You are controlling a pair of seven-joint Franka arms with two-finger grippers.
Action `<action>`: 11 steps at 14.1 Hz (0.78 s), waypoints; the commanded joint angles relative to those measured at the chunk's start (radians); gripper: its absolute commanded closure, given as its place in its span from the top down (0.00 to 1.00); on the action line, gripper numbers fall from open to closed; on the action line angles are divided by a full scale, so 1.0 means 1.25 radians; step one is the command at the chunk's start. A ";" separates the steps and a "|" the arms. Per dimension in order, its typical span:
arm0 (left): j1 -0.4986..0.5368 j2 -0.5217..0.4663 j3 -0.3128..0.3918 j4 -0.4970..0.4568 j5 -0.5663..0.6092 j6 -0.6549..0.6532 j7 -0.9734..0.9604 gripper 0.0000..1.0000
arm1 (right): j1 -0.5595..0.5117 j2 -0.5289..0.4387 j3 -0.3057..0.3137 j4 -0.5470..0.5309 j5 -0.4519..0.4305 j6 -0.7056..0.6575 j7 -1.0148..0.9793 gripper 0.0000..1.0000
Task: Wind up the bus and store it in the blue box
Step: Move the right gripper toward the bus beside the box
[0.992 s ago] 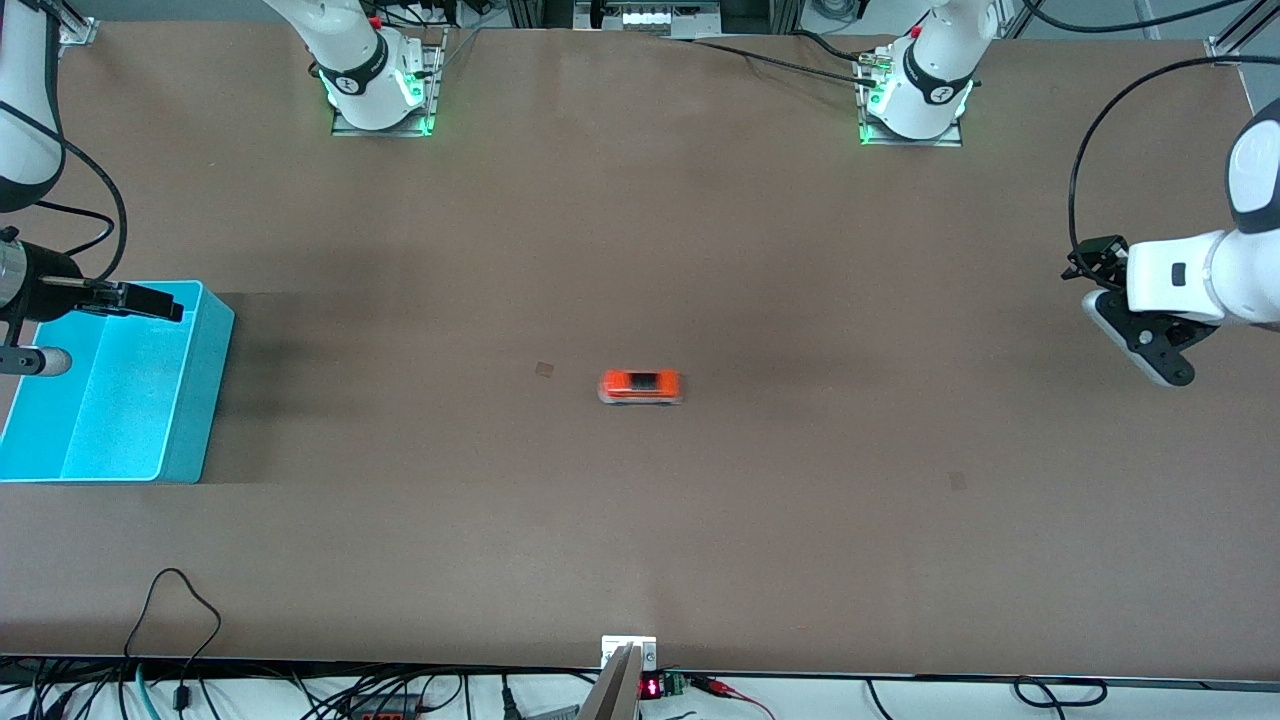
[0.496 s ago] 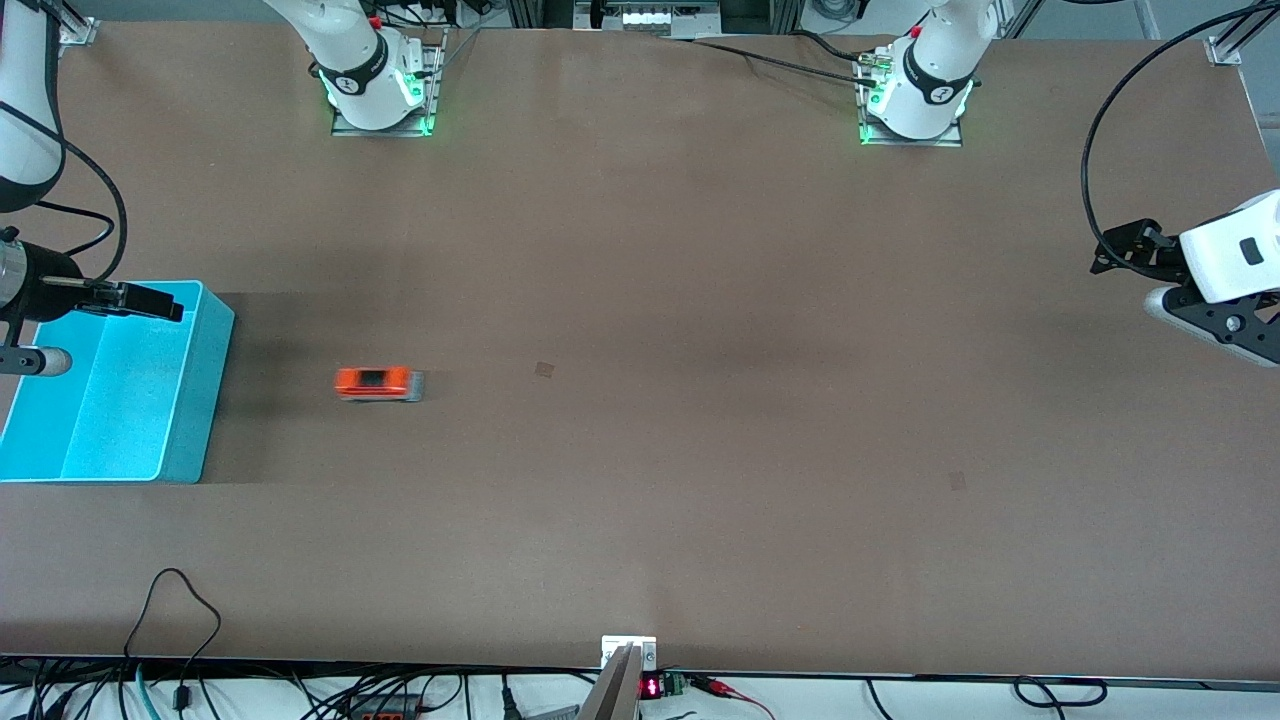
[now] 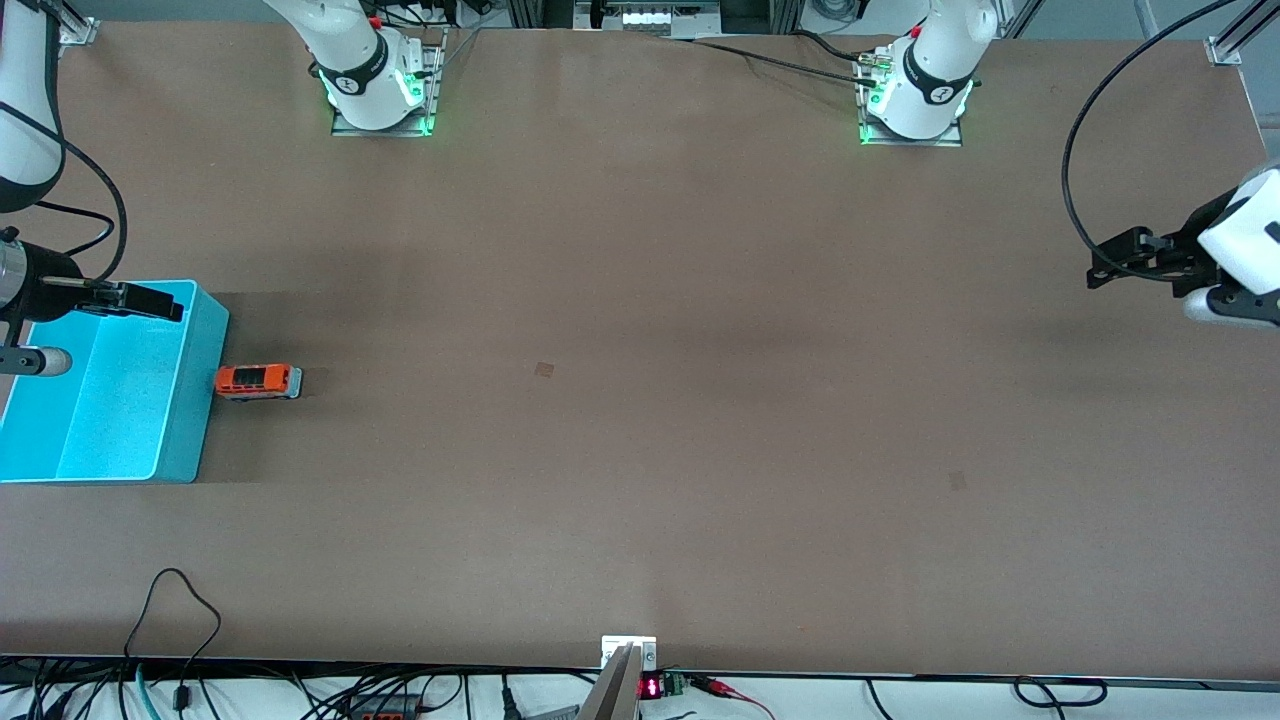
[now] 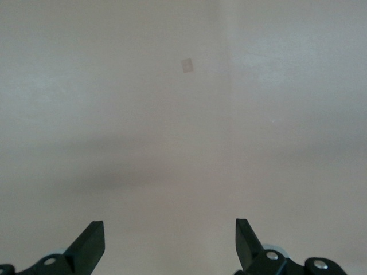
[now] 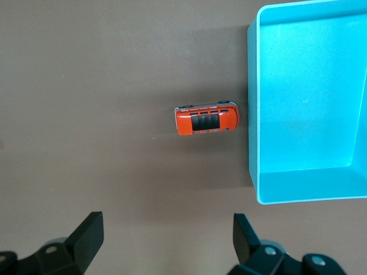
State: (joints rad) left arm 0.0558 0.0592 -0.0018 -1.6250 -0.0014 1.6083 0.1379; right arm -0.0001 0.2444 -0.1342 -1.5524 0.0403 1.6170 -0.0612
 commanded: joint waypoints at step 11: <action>-0.030 -0.018 0.009 0.014 -0.003 -0.036 -0.011 1.00 | -0.002 0.090 0.004 -0.027 0.007 0.014 -0.273 1.00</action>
State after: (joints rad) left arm 0.0269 0.0443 0.0092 -1.6226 -0.0016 1.5788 0.1371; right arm 0.0006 0.3196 -0.1326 -1.5790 0.0408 1.6174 -0.3288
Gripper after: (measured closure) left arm 0.000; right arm 0.000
